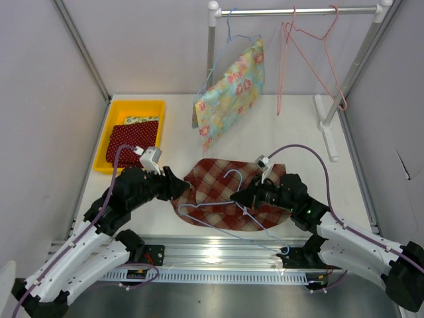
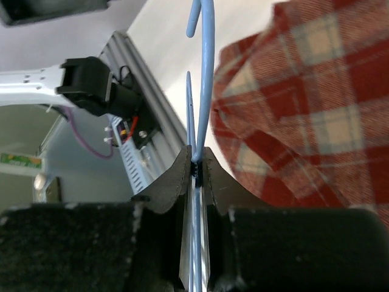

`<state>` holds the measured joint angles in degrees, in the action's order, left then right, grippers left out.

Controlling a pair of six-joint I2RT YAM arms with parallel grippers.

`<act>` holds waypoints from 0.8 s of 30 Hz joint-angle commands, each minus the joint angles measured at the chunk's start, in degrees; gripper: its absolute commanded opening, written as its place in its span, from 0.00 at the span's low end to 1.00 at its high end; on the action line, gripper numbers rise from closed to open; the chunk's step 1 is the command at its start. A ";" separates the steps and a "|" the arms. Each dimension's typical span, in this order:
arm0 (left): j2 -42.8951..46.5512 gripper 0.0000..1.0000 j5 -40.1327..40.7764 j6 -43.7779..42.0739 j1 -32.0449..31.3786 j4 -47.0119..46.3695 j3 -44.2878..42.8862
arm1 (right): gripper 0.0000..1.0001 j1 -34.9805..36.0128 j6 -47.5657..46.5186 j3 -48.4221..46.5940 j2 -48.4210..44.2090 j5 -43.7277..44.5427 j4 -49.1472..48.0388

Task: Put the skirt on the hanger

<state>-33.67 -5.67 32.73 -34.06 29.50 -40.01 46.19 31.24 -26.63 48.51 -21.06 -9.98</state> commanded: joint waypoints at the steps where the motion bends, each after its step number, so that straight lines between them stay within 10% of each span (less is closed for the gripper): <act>1: 0.62 0.53 3.02 3.91 -4.76 -3.56 3.34 | 0.00 -1.98 2.41 3.69 -1.40 1.38 -12.95; 24: -9.74 0.59 18.32 8.67 -22.19 -6.91 8.98 | 0.00 -12.27 5.76 12.74 9.06 -6.63 -30.45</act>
<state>-42.28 9.19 40.69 -55.66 25.21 -30.72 33.04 37.50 -14.72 57.19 -26.87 -36.47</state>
